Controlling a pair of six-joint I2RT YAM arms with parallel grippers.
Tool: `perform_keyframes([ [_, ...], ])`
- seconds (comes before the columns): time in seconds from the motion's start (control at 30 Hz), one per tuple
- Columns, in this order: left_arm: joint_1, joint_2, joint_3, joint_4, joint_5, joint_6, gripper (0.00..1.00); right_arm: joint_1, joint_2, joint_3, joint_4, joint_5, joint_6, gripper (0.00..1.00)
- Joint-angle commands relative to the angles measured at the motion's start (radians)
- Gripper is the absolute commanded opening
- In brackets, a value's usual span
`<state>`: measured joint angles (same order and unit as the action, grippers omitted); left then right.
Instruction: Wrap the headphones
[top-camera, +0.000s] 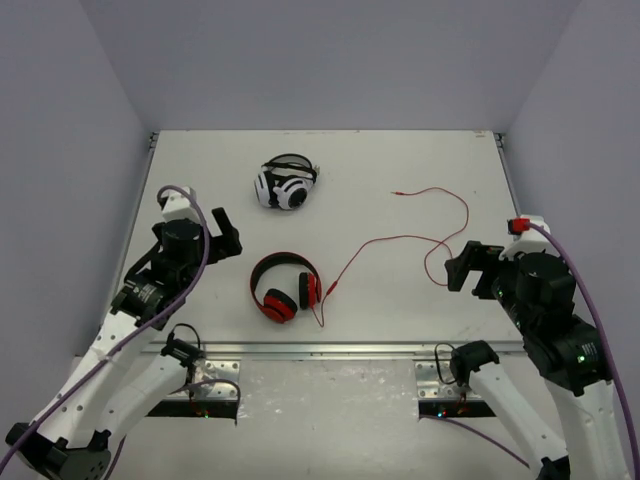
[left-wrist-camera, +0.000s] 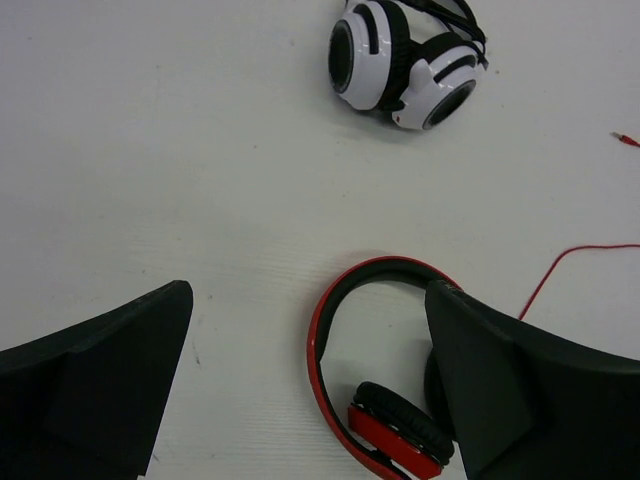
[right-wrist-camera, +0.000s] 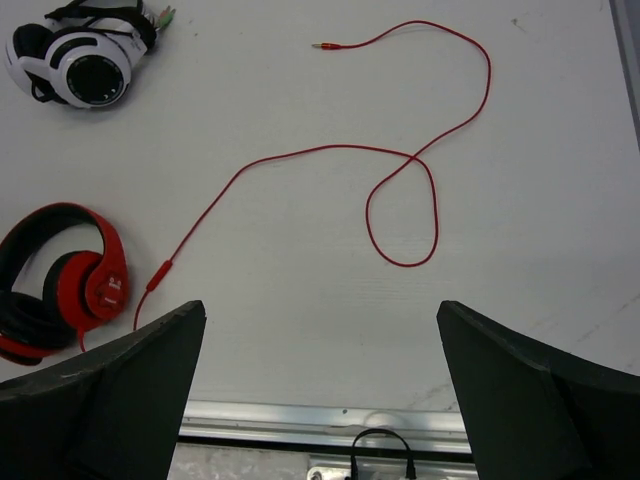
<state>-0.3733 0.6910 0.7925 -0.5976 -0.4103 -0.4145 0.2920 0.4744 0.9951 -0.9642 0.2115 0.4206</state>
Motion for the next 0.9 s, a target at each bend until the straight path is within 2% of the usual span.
perform_keyframes([
  [0.0,0.008,-0.025,0.002,0.093,0.122,0.066,1.00,-0.002,0.009,0.007,0.010,0.026,0.004,0.99],
  [0.1,0.008,0.017,0.034,0.105,0.234,0.109,1.00,-0.001,-0.008,0.002,0.015,-0.021,-0.012,0.99],
  [0.2,0.008,0.138,0.086,0.088,0.393,0.172,1.00,-0.002,-0.045,-0.026,0.053,-0.159,-0.042,0.99],
  [0.23,0.007,0.172,0.117,0.088,0.504,0.193,1.00,-0.001,-0.049,-0.036,0.062,-0.199,-0.046,0.99],
  [0.27,0.005,0.255,0.131,0.087,0.533,0.212,1.00,-0.001,-0.051,-0.039,0.071,-0.234,-0.049,0.99],
  [0.3,-0.012,0.307,0.148,0.055,0.533,0.241,1.00,-0.002,-0.042,-0.039,0.070,-0.292,-0.049,0.99],
  [0.43,-0.116,0.649,0.232,-0.027,0.322,0.296,1.00,-0.002,-0.019,-0.064,0.088,-0.381,-0.029,0.99],
  [0.5,-0.124,0.737,0.240,0.002,0.391,0.328,0.97,-0.001,-0.020,-0.082,0.119,-0.412,-0.028,0.99],
  [0.53,-0.124,0.813,0.252,-0.004,0.437,0.332,0.93,-0.002,-0.022,-0.088,0.125,-0.432,-0.028,0.99],
  [0.7,-0.119,0.968,0.281,-0.013,0.314,0.353,0.92,-0.001,-0.036,-0.119,0.149,-0.555,-0.020,0.99],
  [0.87,-0.119,1.052,0.312,-0.022,0.306,0.371,0.88,-0.001,-0.080,-0.159,0.199,-0.655,0.010,0.99],
])
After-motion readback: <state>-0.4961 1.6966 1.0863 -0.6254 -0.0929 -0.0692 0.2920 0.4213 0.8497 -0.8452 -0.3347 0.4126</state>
